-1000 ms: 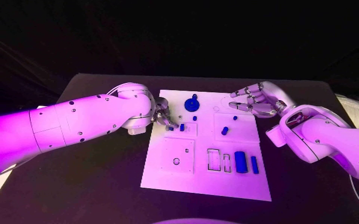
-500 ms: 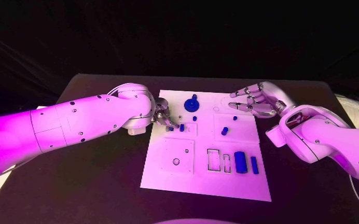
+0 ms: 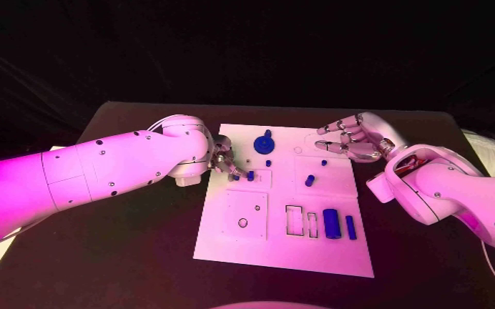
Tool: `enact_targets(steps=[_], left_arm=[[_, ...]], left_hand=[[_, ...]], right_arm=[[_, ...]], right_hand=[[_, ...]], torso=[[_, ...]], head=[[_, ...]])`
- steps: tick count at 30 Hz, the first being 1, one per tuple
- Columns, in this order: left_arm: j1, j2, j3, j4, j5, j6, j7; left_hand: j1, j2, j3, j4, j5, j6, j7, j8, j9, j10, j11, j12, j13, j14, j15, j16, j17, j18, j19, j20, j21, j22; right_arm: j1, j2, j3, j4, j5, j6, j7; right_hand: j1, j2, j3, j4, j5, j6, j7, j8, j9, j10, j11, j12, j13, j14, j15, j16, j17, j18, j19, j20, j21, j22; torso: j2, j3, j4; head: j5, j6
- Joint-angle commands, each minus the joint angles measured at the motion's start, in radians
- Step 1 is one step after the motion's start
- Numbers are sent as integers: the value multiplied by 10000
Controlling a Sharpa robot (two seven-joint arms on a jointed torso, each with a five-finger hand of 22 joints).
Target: Assemble the parts on the task board
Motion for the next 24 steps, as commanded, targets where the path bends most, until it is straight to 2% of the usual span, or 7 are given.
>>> enact_targets(steps=[1,7,16,19,24], left_arm=[[-66,-33,-51,5,15,236,-579],[-66,-96,-45,67,-32,-1,-582],[-67,-233,-34,258,-60,-508,-527],[-67,-316,-28,338,62,-865,-370],[-67,-461,1,414,913,-2033,362]], left_hand=[[-223,-43,-86,-2,-33,55,-20,71,14,73,4,2,-12,1071,-83,31,2629,-205,486,-75,62,1844],[-572,-118,-291,3,-32,59,-38,127,31,89,-12,11,-10,1071,-99,31,2629,-215,510,-92,90,1878],[-719,-13,-361,3,-30,66,-53,168,43,115,-25,43,19,1071,-110,31,2629,-224,530,-103,117,1907],[-768,111,-337,0,-30,51,-56,179,45,102,-29,9,-23,1071,-116,31,2629,-216,515,-108,90,1886],[-824,114,-486,-10,-34,-209,32,82,3,-215,39,-504,-561,1071,-82,31,2629,-72,213,-93,-406,1462]], right_arm=[[-7,6,0,8,-60,128,27],[-8,10,0,-2,-59,125,36],[-8,25,0,-18,-56,135,47],[-9,29,0,-24,-53,140,48],[-10,35,0,-29,-49,150,47]], right_hand=[[-109,-9,-16,57,49,-69,-9,23,1,-10,-69,3,-13,622,-32,-64,783,141,-37,-22,-39,-2],[-109,-9,-16,57,49,-69,-9,23,1,-10,-69,3,-13,622,-32,-64,783,141,-37,-22,-39,-2],[-109,-9,-16,57,49,-69,-9,23,1,-10,-69,3,-13,622,-32,-64,783,141,-37,-22,-39,-2],[-109,-9,-16,57,49,-69,-9,23,1,-10,-69,3,-13,622,-32,-64,783,141,-37,-22,-39,-2],[-109,-9,-16,57,49,-69,-9,23,1,-10,-69,3,-13,622,-32,-64,783,141,-37,-22,-39,-2]], torso=[[-2,0,-3],[3,-6,0],[-2,-6,5],[-1,-3,6],[-6,2,13]], head=[[-9,9],[-20,13],[-17,23],[-21,30],[-28,54]])
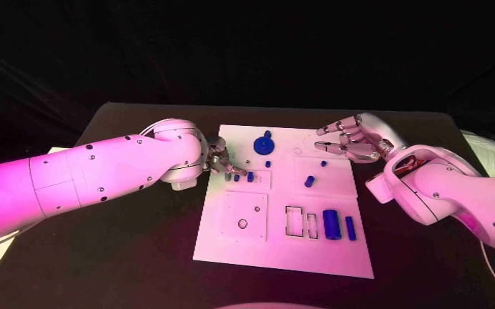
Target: Assemble the parts on the task board
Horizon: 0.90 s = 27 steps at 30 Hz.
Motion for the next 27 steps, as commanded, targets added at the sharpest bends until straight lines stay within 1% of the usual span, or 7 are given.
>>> enact_targets(steps=[1,8,14,17,22,25,27], left_arm=[[1,-65,32,65,954,-1425,542],[1,-214,61,73,1810,-2463,1581],[2,-303,68,51,2108,-3211,2216],[2,-312,69,72,1828,-3426,2324],[3,-201,68,117,1125,-3693,3231],[3,-13,62,46,630,-3700,4259],[3,192,44,-54,-1,-3697,4904]], left_hand=[[-142,52,-142,-3,-31,-156,63,-76,-33,-188,37,-249,-249,1034,-31,31,2631,109,189,-57,-219,1395],[-712,123,-1116,-7,66,-347,147,-61,-57,-487,136,-686,-733,1034,35,31,2631,221,-49,14,-662,1060],[-402,250,-2063,-30,127,-754,323,-134,-164,-1343,274,-1970,-2140,839,154,-453,1970,483,-643,121,-1791,206],[931,243,-2063,-185,339,-1321,547,-320,-336,-2396,488,-3289,-3522,447,305,-1360,861,744,-1341,245,-3055,-738],[3405,525,-1313,-761,404,-2348,1056,-629,-705,-3696,921,-3876,-3946,-1090,699,-4085,-2060,1390,-3500,561,-6738,-3408],[5011,658,-366,-1371,415,-2622,1290,-940,-1128,-4608,1181,-4679,-4546,-2397,880,-6082,-3996,1445,-4001,716,-7551,-3914],[5671,453,240,-1662,368,-2531,1464,-1330,-1625,-4869,1317,-5317,-5158,-3251,1090,-7247,-5044,1439,-4309,845,-7950,-4134]], right_arm=[[-10,14,0,0,-48,138,42],[-13,16,0,-9,-46,132,29],[-20,27,0,-33,-51,128,13],[-32,32,-1,-39,-52,128,11],[-48,41,-1,-52,-53,117,16],[-52,53,-1,-63,-54,99,20],[-54,66,-1,-71,-54,77,28]], right_hand=[[-109,-9,-16,57,49,-69,-9,24,1,-10,-69,3,-9,622,-32,-64,784,141,-37,-22,-39,-2],[-106,-13,-19,55,60,-72,-11,22,1,-12,-71,0,-13,622,-34,-68,781,142,-39,-23,-45,-9],[-103,-10,-17,54,64,-72,-11,22,1,-9,-71,7,-8,623,-35,-64,788,141,-33,-23,-41,-1],[-101,-9,-16,53,72,-72,-12,22,1,-10,-72,7,-9,623,-35,-65,787,142,-36,-24,-43,-5],[-100,-8,-15,53,79,-73,-12,22,1,-13,-72,0,-14,622,-36,-68,781,142,-37,-24,-45,-7],[-97,-5,-12,52,89,-73,-13,22,1,-18,-72,-9,-22,620,-36,-74,773,143,-39,-24,-47,-11],[-91,-3,-9,49,103,-74,-13,21,1,-35,-73,-42,-47,613,-37,-93,740,150,-60,-24,-66,-44]], torso=[[-1,1,1],[-1,2,-11],[8,0,-4],[5,-1,-3],[0,-7,-1],[0,-5,7],[3,-2,3]], head=[[-12,24],[-28,24],[-76,34],[-94,30],[-145,61],[-177,73],[-180,78]])
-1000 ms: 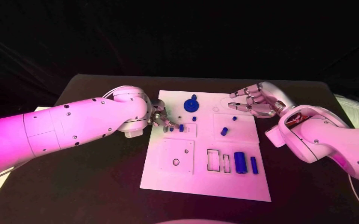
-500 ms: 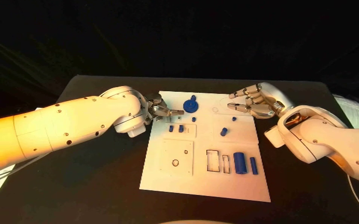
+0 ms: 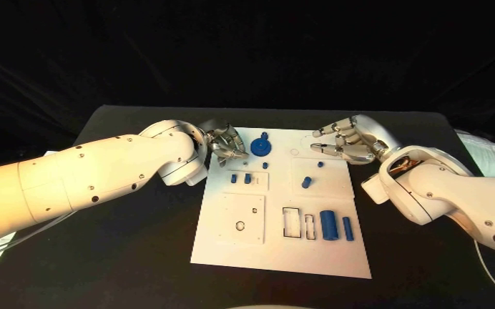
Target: Assemble the parts on the task board
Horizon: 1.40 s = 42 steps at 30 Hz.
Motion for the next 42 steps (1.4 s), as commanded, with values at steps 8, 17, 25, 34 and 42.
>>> enact_targets(steps=[8,17,25,34,42], left_arm=[[-13,922,-96,-554,-2944,-218,2363],[-76,1420,-156,-981,-4163,543,1917],[-132,1742,-190,-1277,-5090,1154,1549],[-187,1925,-208,-1491,-5300,1462,1369],[-222,2068,-208,-1638,-5323,1654,1301]], left_hand=[[132,-1094,465,173,-372,677,309,-1379,-1946,15,380,-1865,-2279,-622,380,-1404,-1487,276,-142,451,-1182,-846],[402,-1160,401,-32,-350,1655,119,-2258,-3166,564,282,-3056,-3885,1593,124,486,-397,204,1634,234,-510,-636],[295,-1245,616,-46,-355,2292,27,-2850,-3839,1352,176,-3825,-4837,2795,34,3413,2404,-427,3365,90,3311,2351],[241,-1228,653,-60,-356,2482,11,-3017,-4026,1584,151,-4030,-5078,2946,3,3735,2631,-571,3669,59,4166,3043],[393,-1085,862,-162,-351,2682,-19,-3066,-4112,1808,111,-4129,-5201,2942,-33,3688,2437,-628,3779,32,4509,3332]], right_arm=[[-15,69,0,-28,-38,-58,69],[-15,91,0,-37,-8,-111,83],[-15,112,0,-38,9,-114,105],[-15,126,0,-29,23,-110,114],[-15,138,0,-29,28,-95,121]], right_hand=[[-3,29,89,32,169,-131,-8,8,-8,-825,-73,-1638,-1263,486,-49,-385,249,252,-374,-38,-381,-516],[95,-35,413,73,221,-160,-25,18,-8,-1568,-109,-4049,-3325,371,-93,-876,-328,354,-658,-80,-835,-1097],[81,-55,450,92,228,-158,-28,20,-7,-1597,-112,-4257,-3528,357,-97,-950,-416,368,-690,-84,-895,-1174],[79,-59,460,96,232,-156,-28,21,-7,-1609,-114,-4312,-3580,354,-98,-964,-431,371,-698,-85,-910,-1193],[72,-66,473,105,238,-156,-29,21,-6,-1616,-115,-4373,-3642,351,-100,-984,-451,373,-702,-87,-926,-1210]], torso=[[13,-2,-16],[4,2,13],[3,8,-22],[9,1,4],[5,8,-17]], head=[[-109,60],[-146,67],[-54,39],[-68,46],[-57,29]])
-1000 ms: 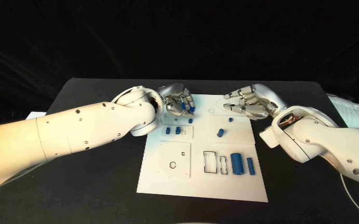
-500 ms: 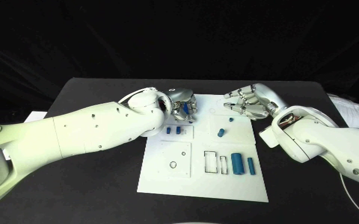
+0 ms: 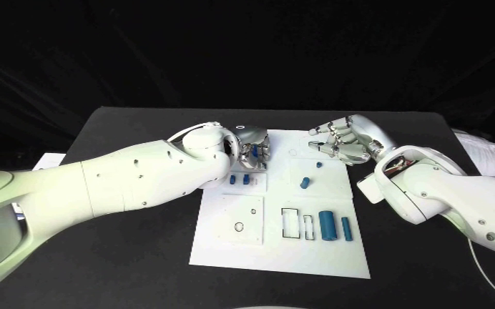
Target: Assemble the parts on the task board
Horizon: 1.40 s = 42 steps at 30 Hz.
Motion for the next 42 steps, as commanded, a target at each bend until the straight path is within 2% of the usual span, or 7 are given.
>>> enact_targets(steps=[1,9,15,25,31,36,42], left_arm=[[-9,55,5,-37,-198,408,-112],[-57,157,5,-121,-200,526,-97],[-79,198,5,-156,-201,558,-70],[-88,242,6,-286,-68,539,103],[-90,187,21,-266,110,-43,125],[-88,-35,53,-58,560,-632,260],[-81,-521,229,393,1261,-1095,500]], left_hand=[[53,95,120,-25,-2,127,-18,-66,-24,117,-16,-61,-36,265,-45,-20,-77,-165,55,-5,94,67],[121,170,410,-142,0,341,-52,-133,-116,401,-65,-201,-150,270,-85,14,-167,-197,90,-41,296,262],[189,257,678,-273,2,561,-85,-141,-149,663,-117,-273,-183,271,-129,54,-202,-217,105,-76,421,388],[105,377,1228,-513,4,847,-89,-329,-255,960,-120,-734,-275,261,-132,163,-226,-231,14,-77,479,525],[145,298,1747,-845,-4,810,122,-609,-390,997,20,-1182,-302,228,-22,167,-359,-266,26,-10,622,682],[38,236,1980,-971,-3,919,151,-687,-432,1128,38,-1350,-287,214,-4,176,-427,-263,33,15,676,748],[-17,186,2051,-1038,-5,980,143,-713,-446,1208,27,-1409,-278,209,-11,181,-461,-261,34,17,691,772]], right_arm=[[-7,15,0,8,-8,17,92],[-7,23,0,6,-2,28,99],[-7,34,0,0,2,35,103],[-7,43,0,1,7,39,117],[-7,53,0,-3,17,24,131],[-7,55,0,-9,23,14,139],[-7,34,0,-12,29,7,139]], right_hand=[[72,-66,71,8,60,5,35,21,-6,-85,-14,-35,-9,388,-62,-55,-8,67,-57,-16,-66,-8],[72,-66,71,8,60,5,35,21,-6,-85,-14,-35,-9,388,-62,-55,-8,67,-57,-16,-66,-8],[59,-72,80,20,64,10,35,23,-5,-63,-15,-33,-21,392,-63,-55,0,66,-51,-17,-72,-9],[46,-74,86,32,70,13,33,24,-4,-46,-16,-36,-34,392,-64,-64,-8,66,-48,-18,-77,-12],[46,-74,86,32,70,13,33,24,-4,-46,-16,-36,-34,392,-64,-64,-8,66,-48,-18,-77,-12],[44,-74,89,34,75,14,33,25,-4,-42,-16,-36,-37,393,-65,-65,-7,66,-47,-18,-77,-12],[35,-72,98,44,90,17,32,25,-3,-28,-18,-37,-49,396,-66,-66,-5,65,-43,-19,-81,-12]], torso=[[3,5,-12],[-3,10,12],[0,8,-1],[-8,7,6],[-4,3,-3],[-7,10,-12],[-8,12,25]], head=[[0,-5],[-16,-17],[-5,-16],[-12,-18],[-22,13],[-37,7],[-79,24]])
